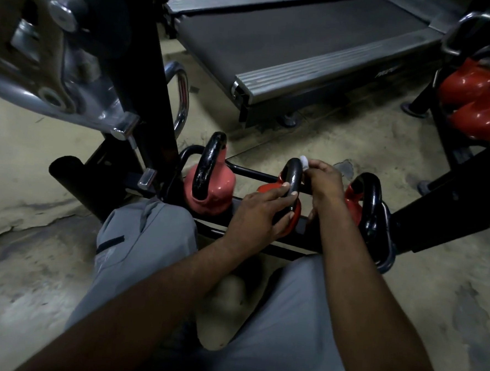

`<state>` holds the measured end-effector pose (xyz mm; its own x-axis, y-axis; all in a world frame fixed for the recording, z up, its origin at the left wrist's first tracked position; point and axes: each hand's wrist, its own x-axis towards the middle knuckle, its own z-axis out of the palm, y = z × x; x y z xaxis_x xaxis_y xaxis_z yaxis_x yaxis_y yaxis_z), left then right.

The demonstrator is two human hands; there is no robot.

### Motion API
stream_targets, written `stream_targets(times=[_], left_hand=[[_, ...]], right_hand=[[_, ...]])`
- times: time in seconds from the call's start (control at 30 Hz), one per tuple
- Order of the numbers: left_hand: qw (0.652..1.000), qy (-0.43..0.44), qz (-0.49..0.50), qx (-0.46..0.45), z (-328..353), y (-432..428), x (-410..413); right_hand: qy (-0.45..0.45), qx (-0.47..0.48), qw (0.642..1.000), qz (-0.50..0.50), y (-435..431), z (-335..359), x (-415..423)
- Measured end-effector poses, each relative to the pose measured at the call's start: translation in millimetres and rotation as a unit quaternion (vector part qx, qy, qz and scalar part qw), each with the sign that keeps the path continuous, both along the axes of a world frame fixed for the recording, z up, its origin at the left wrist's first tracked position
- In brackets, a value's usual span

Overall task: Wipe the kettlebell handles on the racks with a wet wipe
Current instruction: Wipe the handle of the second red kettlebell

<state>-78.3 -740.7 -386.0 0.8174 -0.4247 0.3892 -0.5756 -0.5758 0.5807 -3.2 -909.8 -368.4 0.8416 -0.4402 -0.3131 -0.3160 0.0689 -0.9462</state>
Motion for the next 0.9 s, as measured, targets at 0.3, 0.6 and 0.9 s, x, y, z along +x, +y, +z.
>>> stream_targets(times=[0.3,0.6,0.9], left_hand=[[0.979,-0.121,-0.035,0.162,-9.2,-4.8,-21.0],[0.971,-0.150,-0.042,0.180,-13.3,5.0,-20.0],[0.973,-0.130,-0.046,0.186,-11.0,5.5,-20.6]], right_hand=[[0.098,-0.560,0.712,0.412,23.9,56.8,56.5],[0.195,-0.718,0.435,0.507,82.4,53.7,65.9],[0.178,-0.745,0.403,0.501,82.7,60.2,55.5]])
